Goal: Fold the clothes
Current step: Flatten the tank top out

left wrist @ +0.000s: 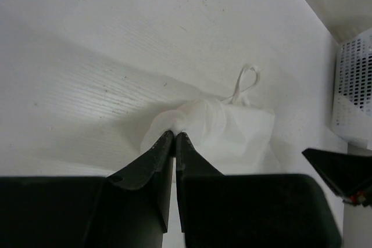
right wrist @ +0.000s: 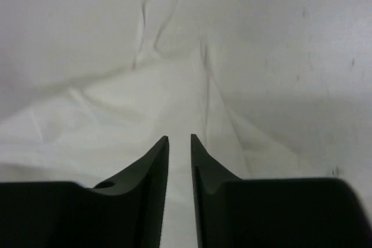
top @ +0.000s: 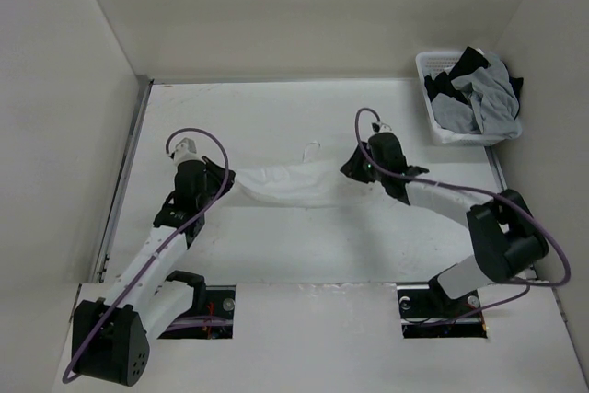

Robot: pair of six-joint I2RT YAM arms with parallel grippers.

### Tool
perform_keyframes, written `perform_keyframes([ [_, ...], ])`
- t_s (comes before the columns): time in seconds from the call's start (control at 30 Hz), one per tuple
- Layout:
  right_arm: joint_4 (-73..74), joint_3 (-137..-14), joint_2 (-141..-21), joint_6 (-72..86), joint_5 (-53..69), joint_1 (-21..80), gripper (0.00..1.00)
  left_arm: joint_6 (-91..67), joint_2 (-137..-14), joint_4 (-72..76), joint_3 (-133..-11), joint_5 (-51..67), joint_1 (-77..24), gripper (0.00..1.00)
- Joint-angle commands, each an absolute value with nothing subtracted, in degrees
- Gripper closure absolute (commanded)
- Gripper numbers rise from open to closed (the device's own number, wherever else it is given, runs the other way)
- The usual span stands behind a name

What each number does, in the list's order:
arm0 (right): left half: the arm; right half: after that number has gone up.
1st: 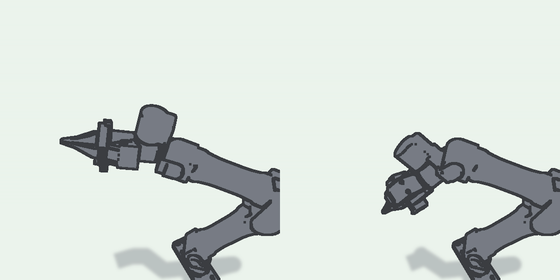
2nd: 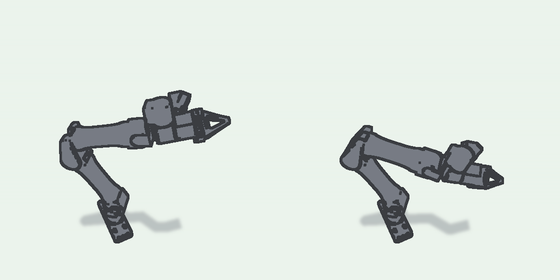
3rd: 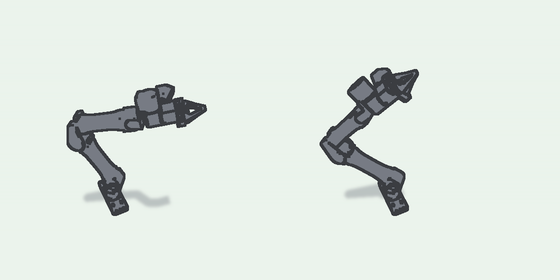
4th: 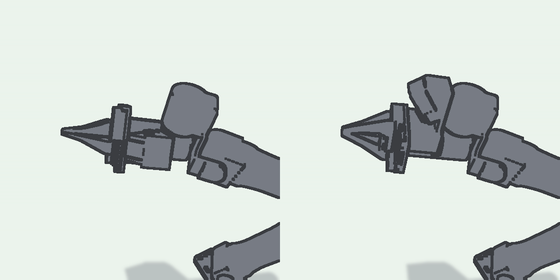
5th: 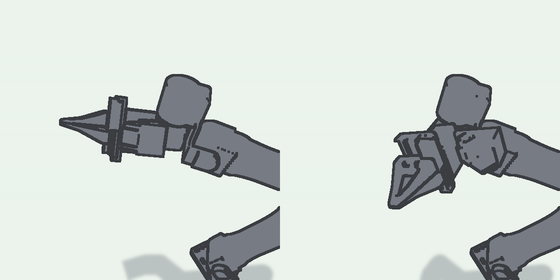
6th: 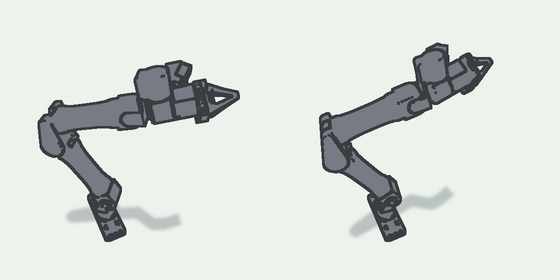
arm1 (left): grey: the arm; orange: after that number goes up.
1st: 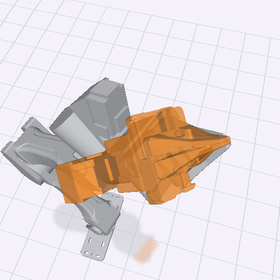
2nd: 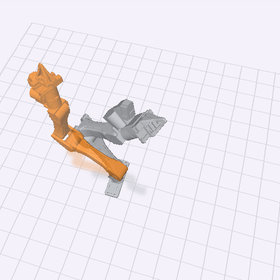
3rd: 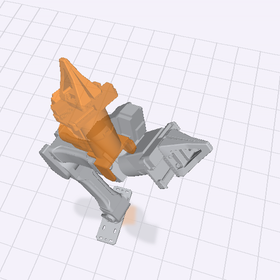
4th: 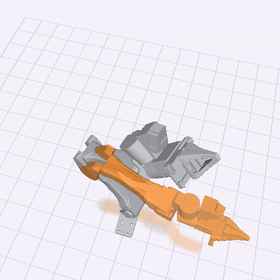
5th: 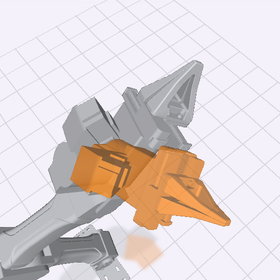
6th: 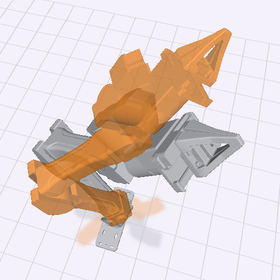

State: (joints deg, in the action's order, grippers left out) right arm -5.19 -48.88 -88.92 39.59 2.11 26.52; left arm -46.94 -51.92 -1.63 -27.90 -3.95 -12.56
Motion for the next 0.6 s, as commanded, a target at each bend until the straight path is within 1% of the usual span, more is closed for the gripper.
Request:
perform_keyframes([
  [0.0, -7.7, -39.9, -83.3, 40.2, 0.7, 30.4, 0.81, -47.8, -52.0, 2.0, -26.1, -2.5, -12.9, 0.97],
  [0.03, -8.1, -38.2, -82.2, 40.8, 0.8, 31.0, 0.86, -47.8, -51.9, 2.2, -25.8, -2.2, -12.7, 0.97],
  [0.07, -8.7, -36.8, -81.4, 41.2, 1.0, 31.6, 0.88, -47.8, -51.8, 2.3, -25.6, -2.1, -12.6, 0.97],
  [0.1, -9.7, -36.0, -81.0, 41.7, 1.1, 32.1, 0.88, -47.8, -51.7, 2.3, -25.5, -2.0, -12.6, 0.97],
  [0.17, -11.2, -35.6, -80.9, 42.5, 1.5, 33.0, 0.83, -47.8, -51.8, 2.4, -25.5, -2.0, -12.9, 0.97],
  [0.27, -11.8, -37.7, -82.8, 42.7, 1.6, 34.2, 0.72, -47.8, -52.0, 3.0, -25.5, -1.4, -13.1, 0.96],
  [0.57, -13.4, -40.1, -87.7, 43.5, 0.5, 34.7, 0.68, -47.8, -52.6, 3.7, -25.2, -0.7, -14.0, 0.96],
])
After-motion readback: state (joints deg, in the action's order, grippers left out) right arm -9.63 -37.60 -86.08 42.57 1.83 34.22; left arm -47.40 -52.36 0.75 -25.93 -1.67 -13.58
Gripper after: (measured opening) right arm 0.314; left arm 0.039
